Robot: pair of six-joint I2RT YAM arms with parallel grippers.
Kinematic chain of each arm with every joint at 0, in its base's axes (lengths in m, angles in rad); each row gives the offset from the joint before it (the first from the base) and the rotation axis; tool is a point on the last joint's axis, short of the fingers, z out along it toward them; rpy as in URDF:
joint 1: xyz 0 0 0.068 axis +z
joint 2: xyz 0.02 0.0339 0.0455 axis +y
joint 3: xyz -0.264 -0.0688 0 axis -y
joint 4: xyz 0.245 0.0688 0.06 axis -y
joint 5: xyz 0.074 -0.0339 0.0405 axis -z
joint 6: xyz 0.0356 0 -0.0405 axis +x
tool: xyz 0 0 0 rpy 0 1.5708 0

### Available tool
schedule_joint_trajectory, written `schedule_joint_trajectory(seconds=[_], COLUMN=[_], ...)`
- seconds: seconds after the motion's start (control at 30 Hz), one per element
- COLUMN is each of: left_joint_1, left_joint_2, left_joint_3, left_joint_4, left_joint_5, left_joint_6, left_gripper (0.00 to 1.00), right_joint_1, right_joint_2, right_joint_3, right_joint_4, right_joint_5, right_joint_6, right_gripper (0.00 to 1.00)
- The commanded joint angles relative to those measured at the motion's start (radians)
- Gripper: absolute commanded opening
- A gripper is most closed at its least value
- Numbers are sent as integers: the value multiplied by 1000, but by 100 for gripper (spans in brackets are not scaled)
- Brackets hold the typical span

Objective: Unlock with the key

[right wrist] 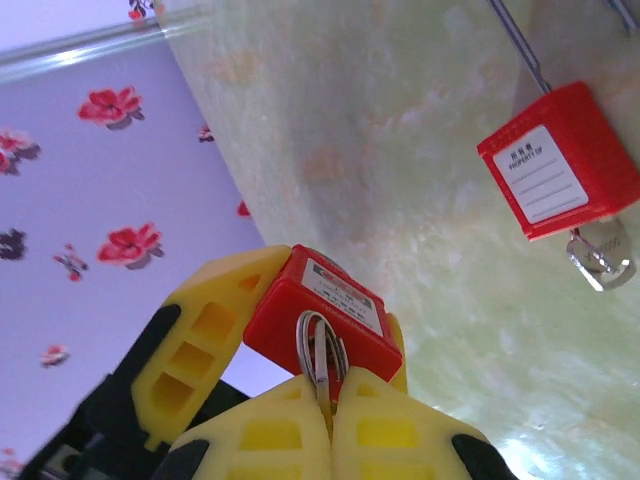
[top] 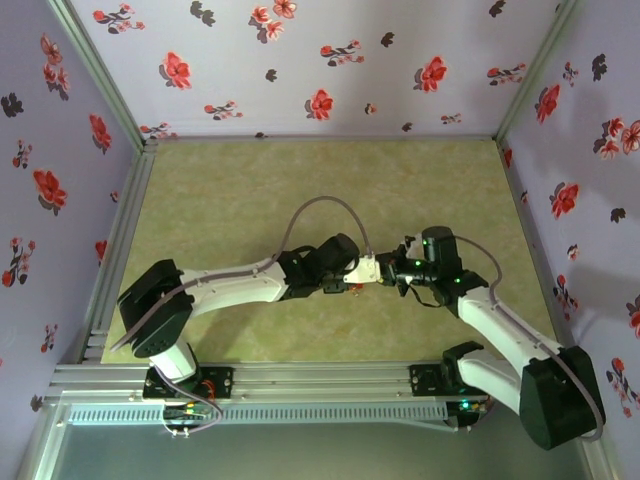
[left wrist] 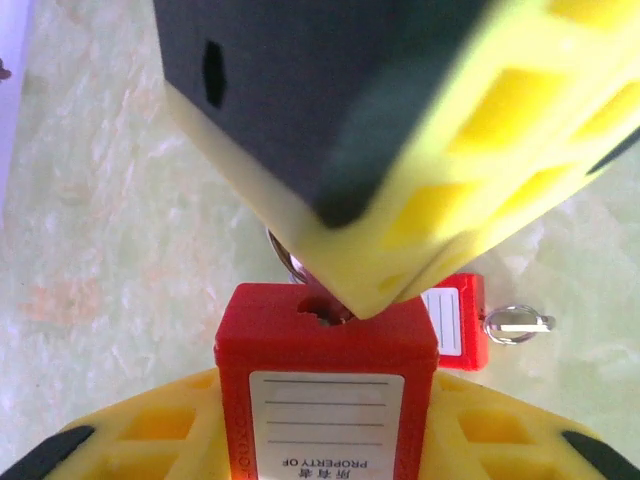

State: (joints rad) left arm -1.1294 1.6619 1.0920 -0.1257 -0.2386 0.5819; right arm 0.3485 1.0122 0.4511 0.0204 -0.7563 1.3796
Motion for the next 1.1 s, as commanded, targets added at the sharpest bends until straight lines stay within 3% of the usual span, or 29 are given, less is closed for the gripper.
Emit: schedule_joint_trajectory(seconds=[0.0,0.23,0.33,0.5,0.63,0.7,0.77,0.9,1.07], left_joint_1=[-13,-9,25,114,166,198,253,320,313], left_joint_2=[-29,-24,-39,-89,-110,-116,-110,-73,-37], left_joint_3=[-26,-66,-59,-31,5,63,148,273,336], left_joint_4=[209,255,235,154,125,92,60,15,-52], left_joint_5=[-44,-72,-47,77,192,261,349,430,451], left_joint_6=[30,31,-41,-225,-387,-542,-805,-1226,-1373], left_gripper=[0,0,0,0,0,0,0,0,0], right_joint_1=[-17,-40,-97,-273,-347,-338,-304,-131,28], right_joint_2=[-12,-39,-94,-218,-276,-302,-331,-354,-329], right_joint_3=[-22,-31,-11,73,89,78,58,85,66], right_joint_4=[162,140,-16,-359,-409,-371,-317,-279,-138], right_joint_5=[-62,-50,-52,-45,-12,26,69,225,334], right_joint_6=[208,261,182,-22,-112,-158,-227,-423,-492], right_gripper=[0,3,15,62,79,82,82,79,75])
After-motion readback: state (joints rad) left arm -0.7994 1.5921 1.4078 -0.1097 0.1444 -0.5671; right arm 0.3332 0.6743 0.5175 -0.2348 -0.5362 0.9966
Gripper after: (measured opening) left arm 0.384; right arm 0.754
